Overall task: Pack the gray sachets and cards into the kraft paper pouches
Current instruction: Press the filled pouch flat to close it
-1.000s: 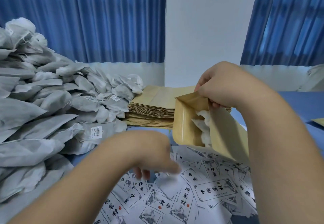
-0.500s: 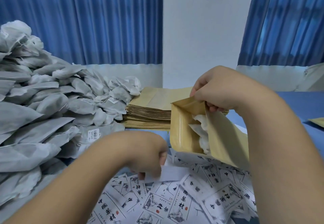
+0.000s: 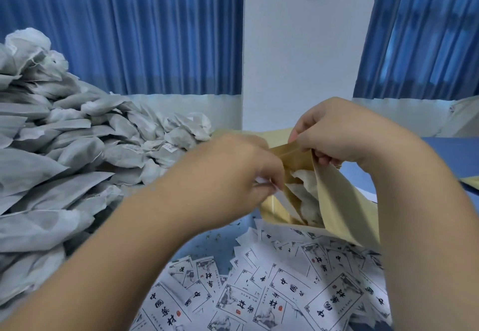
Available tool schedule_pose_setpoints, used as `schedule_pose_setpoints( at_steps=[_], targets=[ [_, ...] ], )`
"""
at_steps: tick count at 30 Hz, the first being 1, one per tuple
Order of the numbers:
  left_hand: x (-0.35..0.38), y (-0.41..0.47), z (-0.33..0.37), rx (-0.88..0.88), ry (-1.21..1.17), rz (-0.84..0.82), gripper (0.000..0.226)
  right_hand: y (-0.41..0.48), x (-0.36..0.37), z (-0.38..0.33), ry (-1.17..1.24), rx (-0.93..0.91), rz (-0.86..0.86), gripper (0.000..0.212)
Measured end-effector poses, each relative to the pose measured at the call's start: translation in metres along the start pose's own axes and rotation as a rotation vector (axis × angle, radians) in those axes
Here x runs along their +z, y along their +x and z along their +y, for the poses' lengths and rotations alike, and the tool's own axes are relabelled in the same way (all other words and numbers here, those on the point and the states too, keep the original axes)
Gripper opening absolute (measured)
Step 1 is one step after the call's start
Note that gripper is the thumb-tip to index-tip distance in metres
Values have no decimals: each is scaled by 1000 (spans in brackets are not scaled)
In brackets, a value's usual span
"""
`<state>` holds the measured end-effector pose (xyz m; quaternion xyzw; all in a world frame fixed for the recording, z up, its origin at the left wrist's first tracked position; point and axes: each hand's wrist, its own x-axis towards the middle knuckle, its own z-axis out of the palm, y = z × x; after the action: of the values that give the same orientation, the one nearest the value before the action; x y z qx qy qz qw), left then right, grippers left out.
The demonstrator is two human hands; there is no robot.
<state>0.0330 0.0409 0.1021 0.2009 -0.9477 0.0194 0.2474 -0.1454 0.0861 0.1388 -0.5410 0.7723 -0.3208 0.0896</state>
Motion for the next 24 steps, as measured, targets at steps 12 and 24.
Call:
schedule_pose_setpoints(
  at_steps=[12, 24],
  targets=[
    [61, 9, 8, 86, 35, -141, 16, -4, 7, -8, -73, -9, -4, 24],
    [53, 11, 6, 113, 226, -184, 19, -15, 7, -15, -172, -87, 34, 30]
  ],
)
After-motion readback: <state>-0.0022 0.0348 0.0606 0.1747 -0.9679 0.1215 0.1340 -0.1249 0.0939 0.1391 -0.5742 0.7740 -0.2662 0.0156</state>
